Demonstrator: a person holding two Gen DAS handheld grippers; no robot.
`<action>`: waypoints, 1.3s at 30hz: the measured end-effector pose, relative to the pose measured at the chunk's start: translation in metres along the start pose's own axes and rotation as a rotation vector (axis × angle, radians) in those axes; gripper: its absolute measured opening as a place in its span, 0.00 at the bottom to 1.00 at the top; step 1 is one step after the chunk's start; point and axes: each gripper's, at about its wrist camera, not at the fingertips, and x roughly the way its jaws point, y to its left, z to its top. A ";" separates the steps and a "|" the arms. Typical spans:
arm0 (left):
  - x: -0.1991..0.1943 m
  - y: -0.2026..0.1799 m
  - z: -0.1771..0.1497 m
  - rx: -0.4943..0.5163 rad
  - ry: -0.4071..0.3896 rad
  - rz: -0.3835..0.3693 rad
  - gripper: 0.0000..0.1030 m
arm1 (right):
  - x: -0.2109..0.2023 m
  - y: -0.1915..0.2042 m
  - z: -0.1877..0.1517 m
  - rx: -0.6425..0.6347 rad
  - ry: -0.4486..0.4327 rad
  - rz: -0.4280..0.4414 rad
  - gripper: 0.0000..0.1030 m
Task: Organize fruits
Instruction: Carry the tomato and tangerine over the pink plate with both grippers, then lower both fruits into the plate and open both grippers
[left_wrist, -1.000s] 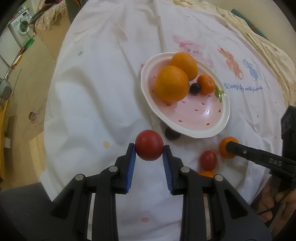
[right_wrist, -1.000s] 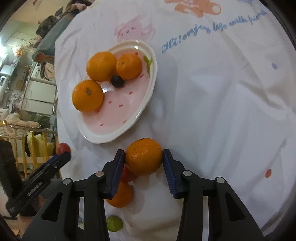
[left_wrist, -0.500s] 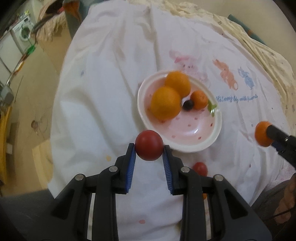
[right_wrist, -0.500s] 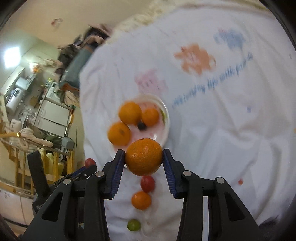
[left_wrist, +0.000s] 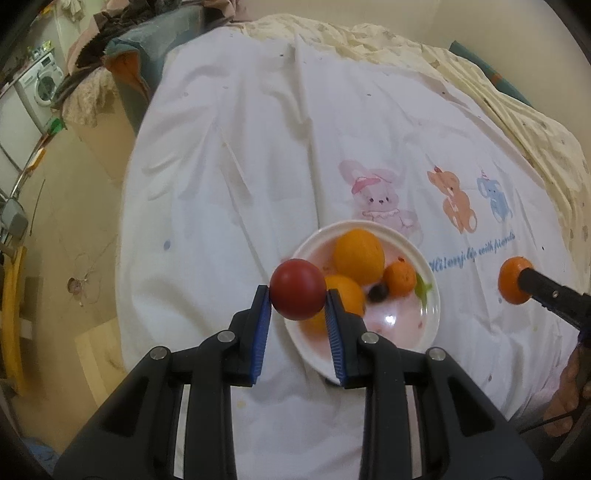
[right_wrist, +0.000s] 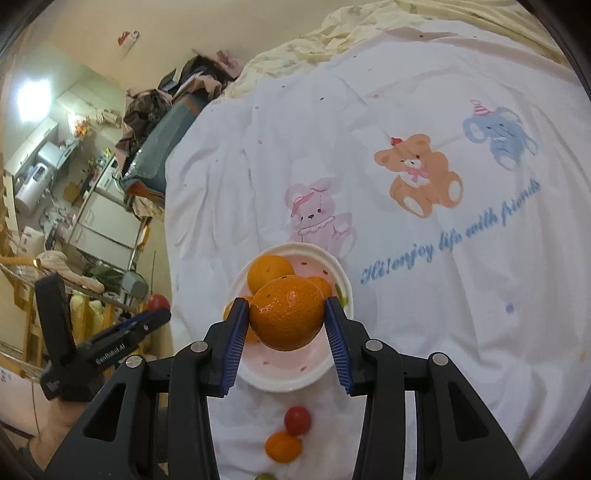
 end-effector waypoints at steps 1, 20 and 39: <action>0.006 0.000 0.004 0.000 0.009 -0.002 0.25 | 0.006 0.000 0.004 -0.004 0.009 -0.006 0.43; 0.102 -0.007 0.029 -0.074 0.183 -0.025 0.26 | 0.117 -0.017 0.047 -0.003 0.164 -0.035 0.43; 0.114 -0.010 0.031 -0.074 0.241 -0.021 0.36 | 0.139 -0.013 0.048 -0.023 0.184 -0.027 0.55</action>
